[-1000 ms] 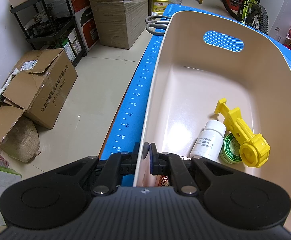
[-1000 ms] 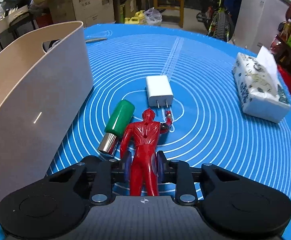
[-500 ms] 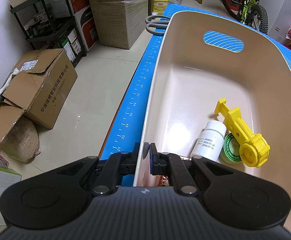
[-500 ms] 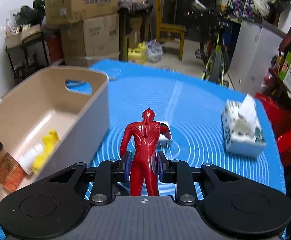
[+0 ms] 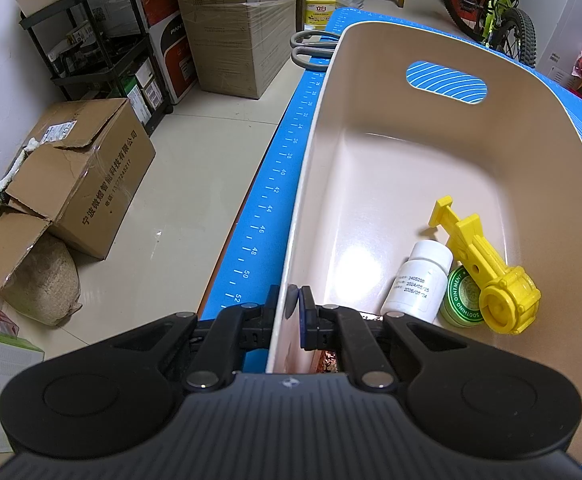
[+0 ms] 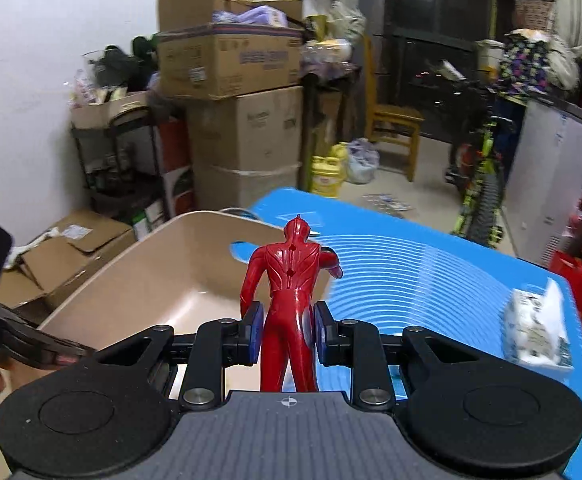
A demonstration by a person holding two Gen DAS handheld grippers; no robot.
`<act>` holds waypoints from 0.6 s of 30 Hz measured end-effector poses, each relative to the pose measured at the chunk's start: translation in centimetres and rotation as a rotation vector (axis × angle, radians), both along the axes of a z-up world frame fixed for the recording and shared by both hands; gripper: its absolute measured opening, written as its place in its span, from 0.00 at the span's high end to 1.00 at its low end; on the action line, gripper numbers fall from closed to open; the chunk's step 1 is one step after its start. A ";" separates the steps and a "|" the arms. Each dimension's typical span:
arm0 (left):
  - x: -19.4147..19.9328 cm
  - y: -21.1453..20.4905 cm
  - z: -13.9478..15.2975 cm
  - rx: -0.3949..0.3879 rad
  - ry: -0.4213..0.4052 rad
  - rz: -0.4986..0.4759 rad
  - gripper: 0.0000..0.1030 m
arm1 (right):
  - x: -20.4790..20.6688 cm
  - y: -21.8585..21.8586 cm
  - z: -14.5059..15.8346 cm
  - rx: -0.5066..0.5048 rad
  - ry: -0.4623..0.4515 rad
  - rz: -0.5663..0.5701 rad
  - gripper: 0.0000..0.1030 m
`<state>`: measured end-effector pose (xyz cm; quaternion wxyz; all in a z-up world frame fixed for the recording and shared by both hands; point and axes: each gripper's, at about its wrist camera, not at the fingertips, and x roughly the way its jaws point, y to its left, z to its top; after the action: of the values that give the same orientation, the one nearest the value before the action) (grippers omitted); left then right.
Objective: Organize rigid objects
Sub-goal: 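Carry the red toy figure into the basket and release it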
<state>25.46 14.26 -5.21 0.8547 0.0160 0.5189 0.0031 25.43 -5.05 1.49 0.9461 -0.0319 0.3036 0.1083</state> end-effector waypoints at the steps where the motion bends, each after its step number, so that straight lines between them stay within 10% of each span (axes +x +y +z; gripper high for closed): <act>1: 0.0 0.0 0.0 0.000 0.000 0.000 0.90 | 0.1 0.6 -0.2 -0.001 0.004 0.012 0.66; 18: 0.1 0.0 0.1 0.007 -0.001 -0.003 0.90 | 3.4 8.7 -5.3 -0.061 0.206 0.137 0.66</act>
<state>25.57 14.29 -5.08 0.8548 0.0199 0.5185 0.0036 28.87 3.60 -3.85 0.8988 -0.0700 0.3997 0.1660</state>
